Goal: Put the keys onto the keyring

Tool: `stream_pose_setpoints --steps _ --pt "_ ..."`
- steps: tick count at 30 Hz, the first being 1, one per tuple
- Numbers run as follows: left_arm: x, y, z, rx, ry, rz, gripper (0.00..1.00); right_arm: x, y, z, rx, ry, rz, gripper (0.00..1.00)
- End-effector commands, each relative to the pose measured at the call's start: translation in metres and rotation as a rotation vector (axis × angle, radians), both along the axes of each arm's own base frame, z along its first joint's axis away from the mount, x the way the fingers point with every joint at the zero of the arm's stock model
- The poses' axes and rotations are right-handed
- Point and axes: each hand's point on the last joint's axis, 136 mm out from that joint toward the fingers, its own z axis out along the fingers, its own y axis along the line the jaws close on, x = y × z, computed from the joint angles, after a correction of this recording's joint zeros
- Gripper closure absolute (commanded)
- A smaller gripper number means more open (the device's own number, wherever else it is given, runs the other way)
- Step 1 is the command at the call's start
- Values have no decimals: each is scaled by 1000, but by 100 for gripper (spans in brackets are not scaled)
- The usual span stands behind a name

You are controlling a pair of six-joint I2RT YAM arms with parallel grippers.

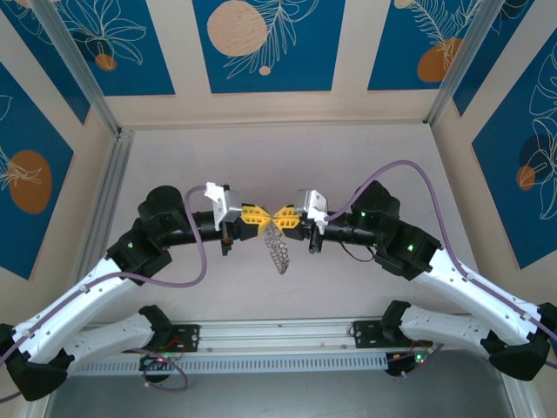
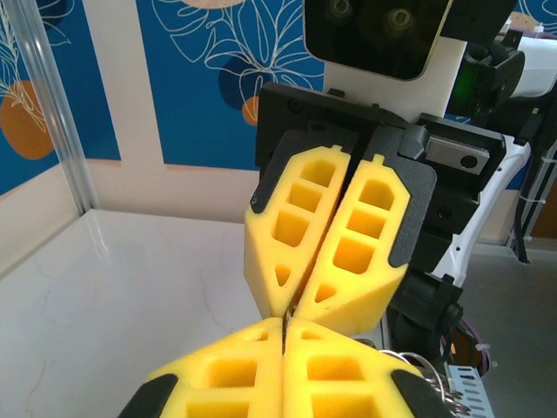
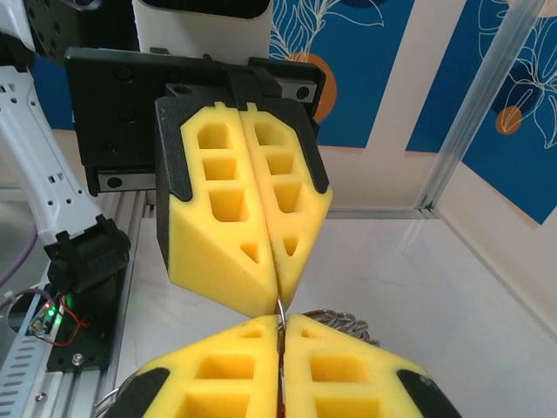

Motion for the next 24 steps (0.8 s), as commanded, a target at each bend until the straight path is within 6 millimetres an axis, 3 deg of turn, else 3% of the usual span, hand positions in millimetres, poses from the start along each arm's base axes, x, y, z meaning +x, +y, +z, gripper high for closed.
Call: stream_pose_setpoints --steps 1,9,20,24 --pt "4 1 16 -72 -32 21 100 -22 3 5 33 12 112 89" --pt "-2 1 26 -130 -50 -12 100 -21 2 1 30 36 113 85" --pt "-11 4 34 -188 -75 -43 100 -20 -1 -5 28 71 120 88" --pt "-14 4 34 -205 -79 -56 100 -22 -1 -5 30 81 131 83"
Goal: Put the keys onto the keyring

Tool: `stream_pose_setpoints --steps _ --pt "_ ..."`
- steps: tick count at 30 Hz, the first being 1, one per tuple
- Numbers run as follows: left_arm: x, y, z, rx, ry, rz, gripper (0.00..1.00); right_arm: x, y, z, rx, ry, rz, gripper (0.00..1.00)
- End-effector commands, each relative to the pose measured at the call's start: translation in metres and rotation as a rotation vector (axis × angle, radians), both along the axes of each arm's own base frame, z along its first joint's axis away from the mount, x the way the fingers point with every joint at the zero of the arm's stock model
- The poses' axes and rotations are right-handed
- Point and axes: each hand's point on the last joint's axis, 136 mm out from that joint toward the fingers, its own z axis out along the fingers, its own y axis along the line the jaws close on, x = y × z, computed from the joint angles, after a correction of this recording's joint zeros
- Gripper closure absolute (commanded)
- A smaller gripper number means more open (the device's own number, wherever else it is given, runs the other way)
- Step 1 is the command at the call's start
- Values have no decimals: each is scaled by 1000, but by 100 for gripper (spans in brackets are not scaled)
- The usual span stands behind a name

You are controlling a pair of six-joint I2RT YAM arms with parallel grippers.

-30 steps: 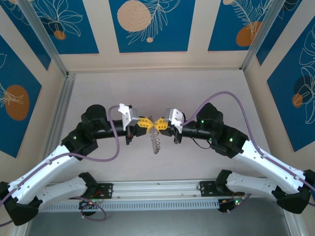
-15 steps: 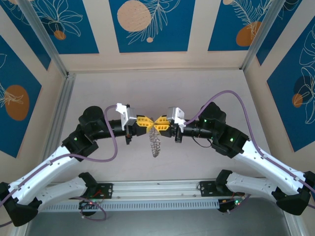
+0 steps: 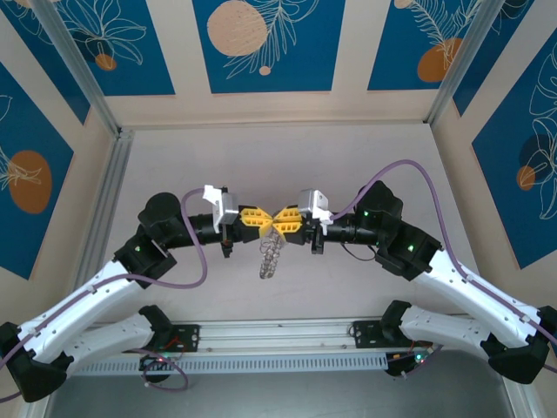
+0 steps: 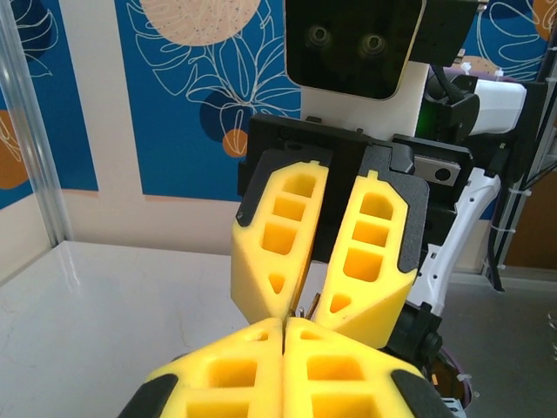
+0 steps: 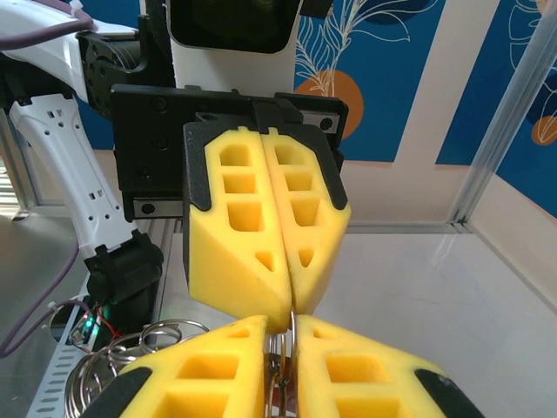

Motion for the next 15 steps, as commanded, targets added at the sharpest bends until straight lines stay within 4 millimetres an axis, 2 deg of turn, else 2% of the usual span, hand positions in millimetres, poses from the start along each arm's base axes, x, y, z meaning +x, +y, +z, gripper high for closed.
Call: stream_pose_setpoints --steps 1,7,15 --pt "-7 8 32 -111 -83 1 100 -12 0 -6 -4 38 62 82" --pt "-9 9 33 -106 -91 -6 100 -4 -3 -5 6 56 27 80" --pt "-15 10 38 -154 -97 -41 100 2 -4 -3 30 74 22 91"
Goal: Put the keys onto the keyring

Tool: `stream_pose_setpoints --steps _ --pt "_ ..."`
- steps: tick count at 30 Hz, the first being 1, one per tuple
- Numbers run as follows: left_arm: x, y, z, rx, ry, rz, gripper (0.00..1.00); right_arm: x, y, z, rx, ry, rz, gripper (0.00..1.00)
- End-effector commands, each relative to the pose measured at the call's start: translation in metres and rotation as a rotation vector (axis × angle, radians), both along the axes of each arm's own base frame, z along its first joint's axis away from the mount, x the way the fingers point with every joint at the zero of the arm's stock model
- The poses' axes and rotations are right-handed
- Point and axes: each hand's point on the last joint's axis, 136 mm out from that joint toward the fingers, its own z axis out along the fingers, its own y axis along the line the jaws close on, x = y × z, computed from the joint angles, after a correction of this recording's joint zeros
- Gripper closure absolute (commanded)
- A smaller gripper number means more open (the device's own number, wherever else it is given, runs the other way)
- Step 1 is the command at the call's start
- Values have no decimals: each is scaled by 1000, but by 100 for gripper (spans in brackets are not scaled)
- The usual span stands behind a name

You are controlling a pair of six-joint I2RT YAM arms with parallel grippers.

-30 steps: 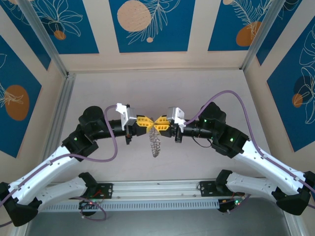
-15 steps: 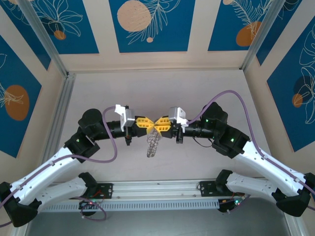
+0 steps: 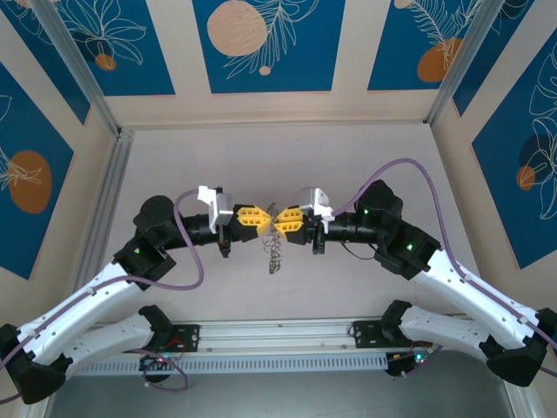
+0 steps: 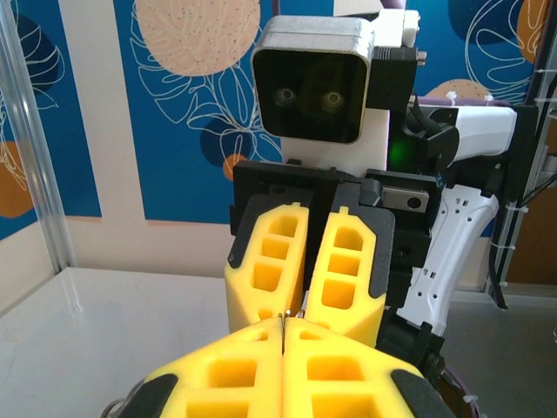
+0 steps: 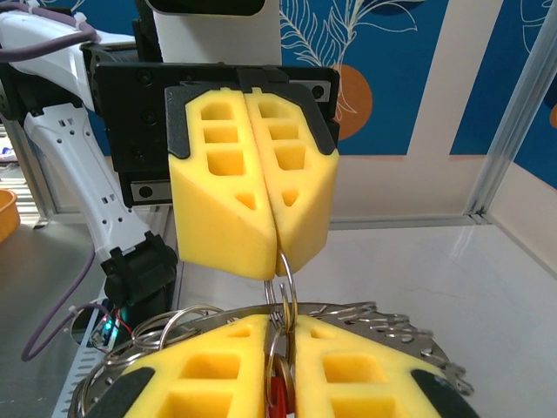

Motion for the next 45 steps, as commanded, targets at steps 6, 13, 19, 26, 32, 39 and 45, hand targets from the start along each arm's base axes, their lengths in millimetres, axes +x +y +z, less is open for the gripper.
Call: stream_pose_setpoints --steps 6,13,19,26,32,39,45 --pt "-12 3 26 -136 -43 -72 100 -7 0 8 46 -17 51 100" --pt "-2 2 12 -19 -8 -11 100 -8 -8 11 46 -72 24 100" --pt "16 11 -5 174 7 128 95 -6 -15 15 42 -100 -20 100" --pt "18 13 -5 290 -26 142 76 2 -10 6 -20 -109 -72 100" --pt "17 11 -15 391 -6 115 61 4 -7 4 -43 -123 -86 100" --pt "13 6 -27 454 3 91 60 2 -4 3 -49 -126 -74 100" --pt "14 3 -29 470 -2 79 62 1 -2 2 -58 -131 -67 100"
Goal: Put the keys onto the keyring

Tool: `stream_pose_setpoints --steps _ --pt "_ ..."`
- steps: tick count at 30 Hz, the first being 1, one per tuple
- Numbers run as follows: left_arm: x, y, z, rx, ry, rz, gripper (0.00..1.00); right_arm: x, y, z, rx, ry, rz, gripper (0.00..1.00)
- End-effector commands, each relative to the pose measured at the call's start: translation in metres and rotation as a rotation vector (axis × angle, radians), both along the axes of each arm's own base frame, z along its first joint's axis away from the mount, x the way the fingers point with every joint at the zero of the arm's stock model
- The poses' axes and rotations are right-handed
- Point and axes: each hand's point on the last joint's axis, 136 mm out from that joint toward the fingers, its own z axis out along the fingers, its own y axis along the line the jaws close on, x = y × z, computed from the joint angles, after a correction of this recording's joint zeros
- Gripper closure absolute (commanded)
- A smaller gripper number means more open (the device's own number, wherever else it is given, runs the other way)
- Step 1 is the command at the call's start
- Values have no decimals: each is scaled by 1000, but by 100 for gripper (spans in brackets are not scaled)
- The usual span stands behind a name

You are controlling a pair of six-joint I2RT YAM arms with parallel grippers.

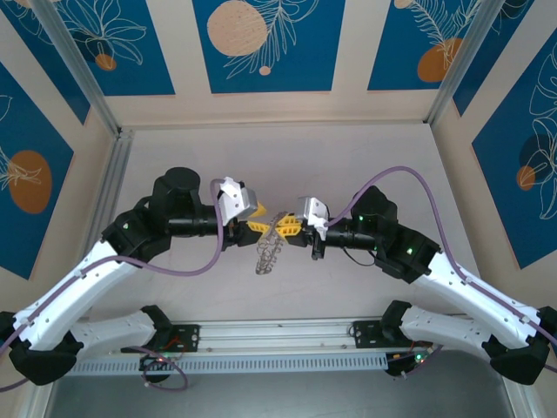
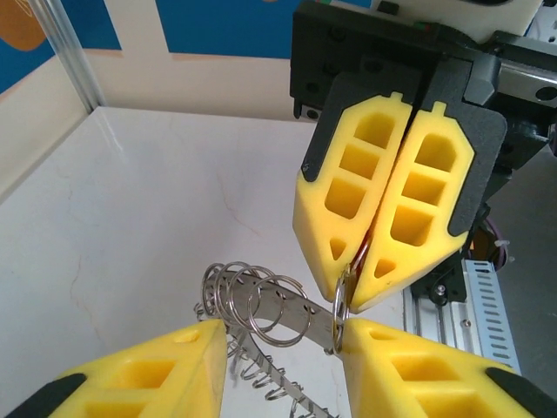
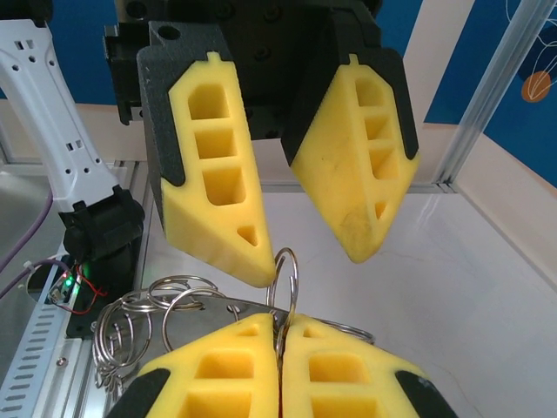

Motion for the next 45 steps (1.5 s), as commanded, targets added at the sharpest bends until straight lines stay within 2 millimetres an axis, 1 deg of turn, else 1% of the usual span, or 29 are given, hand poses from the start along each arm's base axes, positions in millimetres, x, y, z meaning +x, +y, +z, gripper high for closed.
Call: stream_pose_setpoints --steps 1,4,5,7,9,10,14,20,24,31,34,40,45 --pt "-5 -1 10 0 -33 -27 62 -2 0 26 46 -58 1 100" --pt "-5 -5 8 2 -24 -40 66 -2 2 25 42 -58 7 100" --pt "-5 -6 8 2 -21 -45 71 -3 2 25 41 -58 9 100" --pt "-6 -8 5 8 -11 -55 87 -2 2 24 39 -59 5 100" --pt "-6 -8 4 11 -5 -55 99 -2 2 25 42 -63 2 100" --pt "-7 -8 4 6 -3 -57 100 -2 2 24 41 -64 -1 100" --pt "-15 -9 12 -55 1 -83 100 -2 1 25 44 -64 -4 100" --pt "-13 -11 25 -205 -16 -55 100 1 -1 23 55 -57 -26 100" --pt "-16 -9 32 -278 -37 -59 100 0 -3 21 55 -52 -29 100" --pt "-19 -9 32 -300 -37 -75 100 5 -4 22 58 -44 -54 100" --pt "-20 -9 33 -326 -37 -77 100 7 -3 21 61 -35 -60 94" --pt "-19 -7 36 -375 -41 -64 100 8 -5 21 64 -34 -69 92" --pt "-16 -7 38 -406 -38 -48 100 6 -7 20 68 -32 -65 84"
